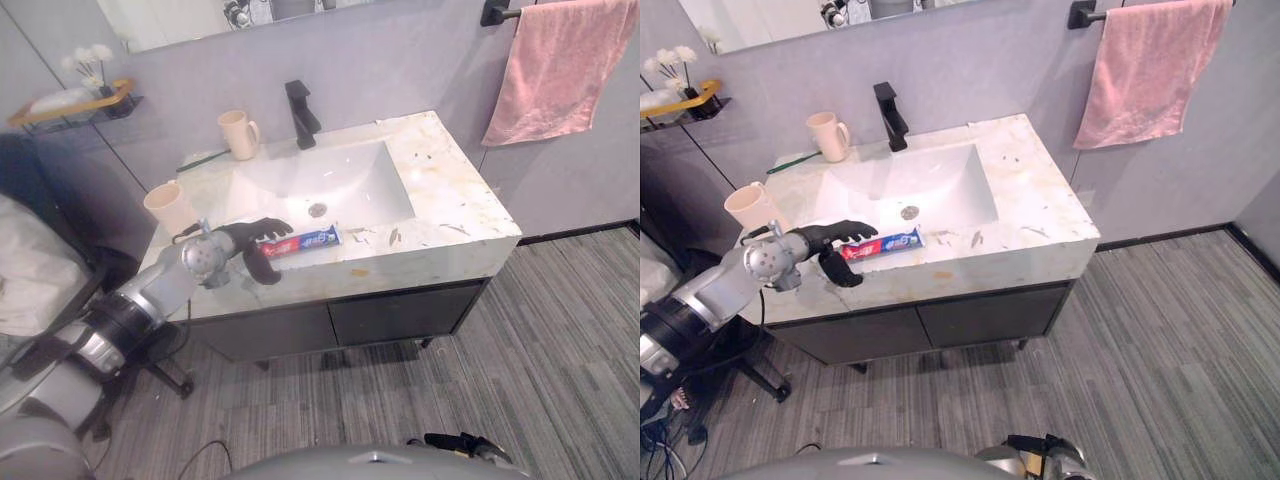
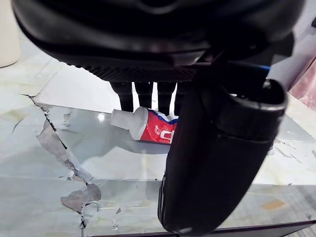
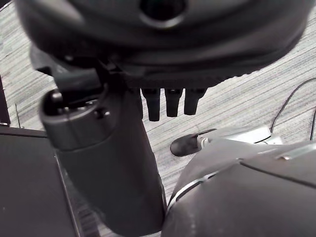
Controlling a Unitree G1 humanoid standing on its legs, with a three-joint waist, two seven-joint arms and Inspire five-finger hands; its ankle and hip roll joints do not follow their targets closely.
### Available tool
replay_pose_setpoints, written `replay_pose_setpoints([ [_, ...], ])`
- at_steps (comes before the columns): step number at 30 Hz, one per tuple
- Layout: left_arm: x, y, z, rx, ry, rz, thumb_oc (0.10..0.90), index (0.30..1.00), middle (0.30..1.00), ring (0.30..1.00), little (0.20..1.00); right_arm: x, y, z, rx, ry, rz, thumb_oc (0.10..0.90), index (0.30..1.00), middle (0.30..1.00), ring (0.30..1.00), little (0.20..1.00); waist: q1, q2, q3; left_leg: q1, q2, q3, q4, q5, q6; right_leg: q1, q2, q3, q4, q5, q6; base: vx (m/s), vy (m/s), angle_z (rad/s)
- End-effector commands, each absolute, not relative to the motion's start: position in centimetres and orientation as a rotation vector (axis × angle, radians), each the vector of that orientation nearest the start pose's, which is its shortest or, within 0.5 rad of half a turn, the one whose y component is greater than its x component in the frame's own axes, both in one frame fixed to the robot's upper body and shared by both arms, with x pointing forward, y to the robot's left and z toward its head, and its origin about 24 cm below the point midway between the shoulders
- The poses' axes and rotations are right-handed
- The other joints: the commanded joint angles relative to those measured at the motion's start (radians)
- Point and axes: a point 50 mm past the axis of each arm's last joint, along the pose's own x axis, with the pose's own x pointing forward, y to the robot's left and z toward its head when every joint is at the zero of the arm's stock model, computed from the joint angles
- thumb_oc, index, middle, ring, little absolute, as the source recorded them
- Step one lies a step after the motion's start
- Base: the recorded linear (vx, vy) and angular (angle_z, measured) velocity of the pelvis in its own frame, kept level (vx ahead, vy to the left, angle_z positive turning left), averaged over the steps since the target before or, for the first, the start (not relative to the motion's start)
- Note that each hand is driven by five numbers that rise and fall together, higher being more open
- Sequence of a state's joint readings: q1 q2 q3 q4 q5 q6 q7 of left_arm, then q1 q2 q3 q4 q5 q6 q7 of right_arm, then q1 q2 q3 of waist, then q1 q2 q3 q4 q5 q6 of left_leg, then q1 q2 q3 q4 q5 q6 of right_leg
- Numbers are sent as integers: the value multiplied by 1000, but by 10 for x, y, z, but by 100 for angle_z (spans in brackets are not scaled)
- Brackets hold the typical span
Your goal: Organize the bathroom.
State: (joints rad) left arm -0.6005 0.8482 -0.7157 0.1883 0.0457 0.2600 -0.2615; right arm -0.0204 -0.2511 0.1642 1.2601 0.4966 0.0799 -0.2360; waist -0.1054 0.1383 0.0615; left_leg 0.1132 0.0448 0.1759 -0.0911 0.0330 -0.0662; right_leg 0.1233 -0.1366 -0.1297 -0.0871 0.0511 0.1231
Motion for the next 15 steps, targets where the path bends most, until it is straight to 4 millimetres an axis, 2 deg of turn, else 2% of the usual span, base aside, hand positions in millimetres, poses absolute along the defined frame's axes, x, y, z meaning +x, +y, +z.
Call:
replay_pose_setpoints([
  [1, 361, 226, 213, 1289, -36, -195, 800, 900, 900, 900, 900, 80, -263, -157, -81, 1304, -559, 800, 900, 900, 900, 900, 11, 8, 22, 20, -87, -2, 79, -86, 63, 0, 73, -78, 48, -63, -12, 0, 0, 0],
  [8, 359, 233, 221, 1306, -63, -180, 800, 900, 900, 900, 900, 88, -265, -154, -97, 1296, -544, 800, 900, 900, 900, 900, 28, 10, 27, 10, -90, -16, 104, -93, 64, -2, 65, -95, 76, -80, -20, 0, 0, 0],
  [15, 357, 228, 222, 1269, -119, -174, 800, 900, 900, 900, 900, 95, -267, -153, -110, 1292, -532, 800, 900, 900, 900, 900, 40, 15, 28, 11, -93, -27, 115, -98, 65, 2, 60, -107, 93, -93, -25, -5, 4, 2],
])
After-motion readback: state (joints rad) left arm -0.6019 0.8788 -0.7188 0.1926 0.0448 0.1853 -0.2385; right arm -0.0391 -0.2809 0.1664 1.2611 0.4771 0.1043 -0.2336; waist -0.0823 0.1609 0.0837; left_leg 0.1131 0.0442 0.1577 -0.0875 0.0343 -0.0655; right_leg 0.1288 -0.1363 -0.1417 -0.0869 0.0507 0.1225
